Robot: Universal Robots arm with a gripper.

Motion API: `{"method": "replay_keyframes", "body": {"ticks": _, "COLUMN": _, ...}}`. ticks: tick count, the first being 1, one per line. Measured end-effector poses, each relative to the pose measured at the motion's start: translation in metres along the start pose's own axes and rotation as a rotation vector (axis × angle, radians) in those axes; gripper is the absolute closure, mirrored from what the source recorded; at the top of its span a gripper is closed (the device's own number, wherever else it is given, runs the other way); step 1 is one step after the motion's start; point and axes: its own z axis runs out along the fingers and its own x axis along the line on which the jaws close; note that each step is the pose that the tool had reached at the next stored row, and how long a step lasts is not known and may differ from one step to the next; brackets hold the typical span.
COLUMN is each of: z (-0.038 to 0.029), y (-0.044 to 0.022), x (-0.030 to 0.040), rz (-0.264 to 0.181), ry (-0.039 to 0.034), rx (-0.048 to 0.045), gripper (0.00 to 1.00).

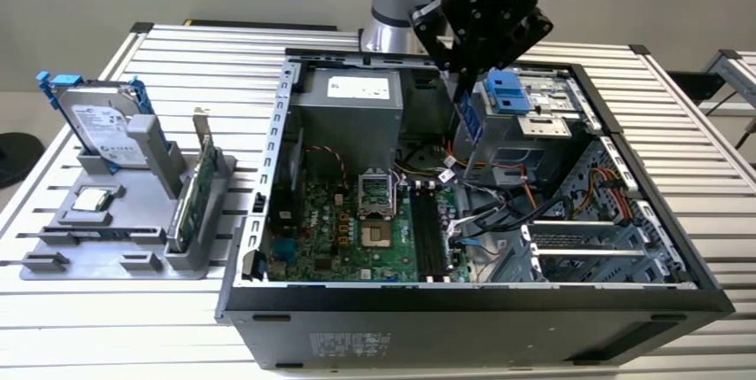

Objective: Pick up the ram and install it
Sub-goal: 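Insert the ram into the slot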

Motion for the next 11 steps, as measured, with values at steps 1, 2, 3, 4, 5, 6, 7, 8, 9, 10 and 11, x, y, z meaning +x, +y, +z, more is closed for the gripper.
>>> {"method": "replay_keyframes", "body": {"ticks": 1, "z": 0.0003, "y": 0.0, "x": 0.0, "rz": 0.0, "ry": 0.0, "rx": 0.0, "gripper": 1.0}}
{"method": "replay_keyframes", "body": {"ticks": 2, "z": 0.0007, "y": 0.0, "x": 0.0001, "rz": 0.0, "ry": 0.0, "rx": 0.0, "gripper": 1.0}}
{"method": "replay_keyframes", "body": {"ticks": 3, "z": 0.001, "y": 0.0, "x": 0.0002, "rz": 0.0, "ry": 0.0001, "rx": 0.0, "gripper": 1.0}}
{"method": "replay_keyframes", "body": {"ticks": 4, "z": 0.0014, "y": 0.0, "x": 0.0002, "rz": 0.0, "ry": 0.0, "rx": 0.0, "gripper": 1.0}}
{"method": "replay_keyframes", "body": {"ticks": 5, "z": 0.0017, "y": 0.0, "x": 0.0003, "rz": 0.0, "ry": 0.0, "rx": 0.0, "gripper": 1.0}}
{"method": "replay_keyframes", "body": {"ticks": 6, "z": 0.002, "y": 0.0, "x": 0.0003, "rz": 0.0, "ry": 0.0, "rx": 0.0, "gripper": 1.0}}
{"method": "replay_keyframes", "body": {"ticks": 7, "z": 0.0024, "y": 0.0001, "x": 0.0004, "rz": 0.0, "ry": 0.0, "rx": 0.0, "gripper": 1.0}}
{"method": "replay_keyframes", "body": {"ticks": 8, "z": 0.0028, "y": 0.0, "x": 0.0005, "rz": 0.0, "ry": 0.0, "rx": 0.0, "gripper": 1.0}}
{"method": "replay_keyframes", "body": {"ticks": 9, "z": 0.0032, "y": 0.0001, "x": 0.0005, "rz": 0.0, "ry": 0.0001, "rx": 0.0001, "gripper": 1.0}}
{"method": "replay_keyframes", "body": {"ticks": 10, "z": 0.0035, "y": 0.0001, "x": 0.0006, "rz": 0.0, "ry": 0.0, "rx": 0.0, "gripper": 1.0}}
{"method": "replay_keyframes", "body": {"ticks": 11, "z": 0.0039, "y": 0.0001, "x": 0.0007, "rz": 0.0, "ry": 0.0, "rx": 0.0001, "gripper": 1.0}}
